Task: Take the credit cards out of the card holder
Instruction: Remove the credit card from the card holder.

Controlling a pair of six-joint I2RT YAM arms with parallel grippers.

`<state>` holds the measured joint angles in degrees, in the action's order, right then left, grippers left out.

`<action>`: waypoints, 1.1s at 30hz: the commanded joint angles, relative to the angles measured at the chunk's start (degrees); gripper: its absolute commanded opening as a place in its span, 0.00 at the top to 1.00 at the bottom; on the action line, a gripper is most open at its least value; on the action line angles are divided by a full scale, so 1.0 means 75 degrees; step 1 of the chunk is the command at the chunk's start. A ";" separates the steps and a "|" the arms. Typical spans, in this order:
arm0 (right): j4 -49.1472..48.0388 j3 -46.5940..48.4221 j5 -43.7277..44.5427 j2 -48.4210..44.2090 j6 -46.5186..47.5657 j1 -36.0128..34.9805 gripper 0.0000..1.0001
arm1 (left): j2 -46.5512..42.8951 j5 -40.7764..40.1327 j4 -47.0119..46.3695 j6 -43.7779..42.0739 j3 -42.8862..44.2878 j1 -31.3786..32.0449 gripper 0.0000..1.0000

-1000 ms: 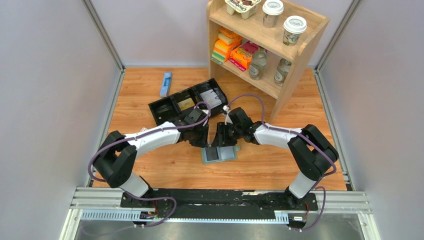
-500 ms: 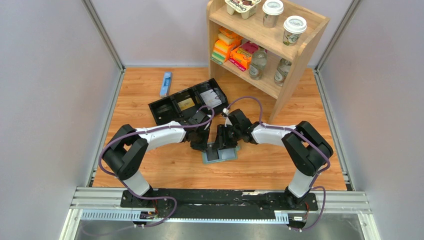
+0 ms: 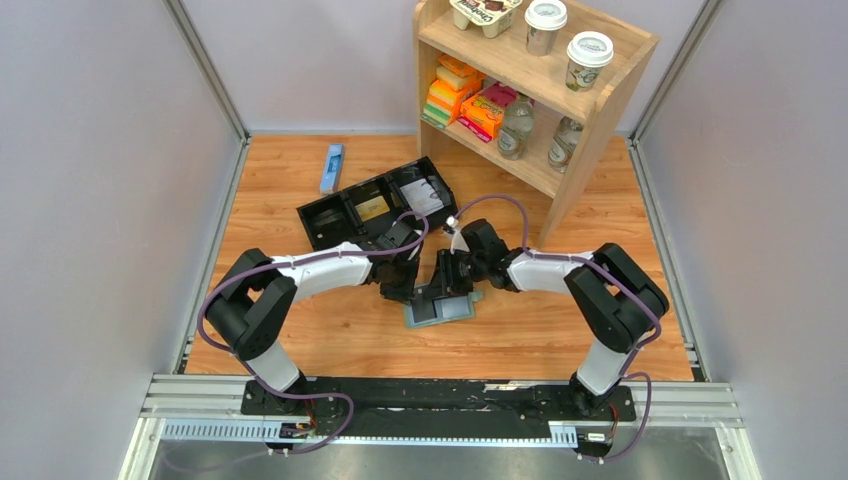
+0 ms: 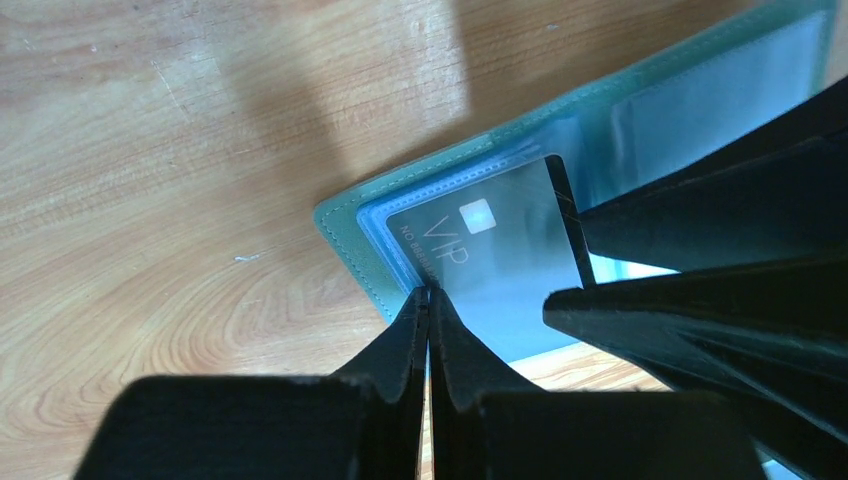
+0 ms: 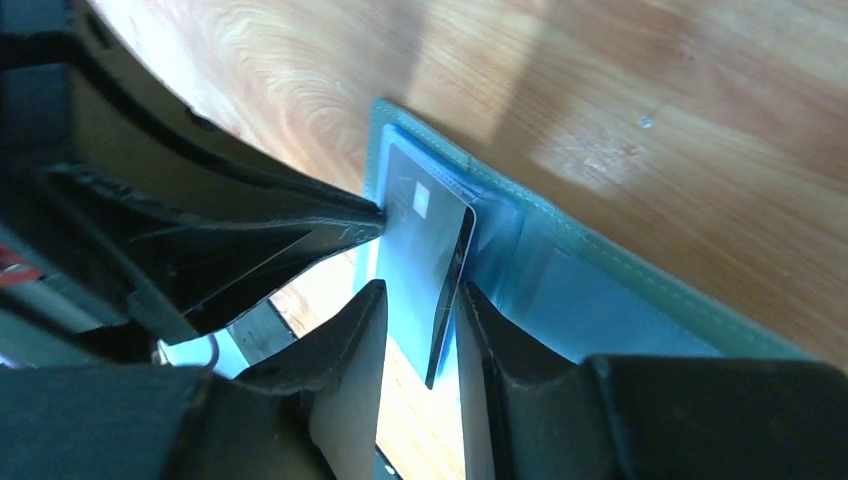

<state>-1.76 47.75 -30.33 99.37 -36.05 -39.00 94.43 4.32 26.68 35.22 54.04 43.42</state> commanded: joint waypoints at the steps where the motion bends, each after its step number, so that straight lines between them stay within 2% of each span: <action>1: -0.1112 -0.0167 -0.0901 -0.0453 -0.0279 -0.0038 0.68 | 0.0276 -0.0201 0.0088 -0.0091 -0.0163 0.0035 0.96; 6: -0.1686 -0.0342 -0.1358 -0.0359 -0.0583 0.0126 0.81 | 0.0241 -0.0236 0.0088 -0.0068 -0.0186 0.0023 0.96; 9: -0.1828 -0.0285 -0.1651 -0.0114 -0.0654 0.0138 0.83 | 0.0241 -0.0259 0.0088 -0.0056 -0.0174 0.0035 0.96; 13: -0.1606 0.0043 -0.1851 0.0378 -0.0666 0.0138 0.83 | 0.0311 -0.0224 0.0064 -0.0067 -0.0139 0.0035 0.96; 18: -0.0716 0.0524 -0.1711 0.1011 -0.0502 0.0091 0.80 | 0.0311 -0.0224 0.0041 -0.0079 -0.0139 0.0035 0.96; 22: -0.0691 0.0653 -0.1769 0.1269 -0.0513 0.0068 0.76 | 0.0335 -0.0247 0.0053 -0.0068 -0.0139 0.0035 0.96; 33: -0.1686 -0.0154 -0.2167 0.0474 -0.0794 0.0430 0.73 | 0.0393 -0.0318 0.0146 -0.0032 -0.0233 0.0023 0.98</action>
<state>-9.89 49.43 -43.66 107.15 -40.77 -36.95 94.80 3.55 27.44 35.24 53.93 43.40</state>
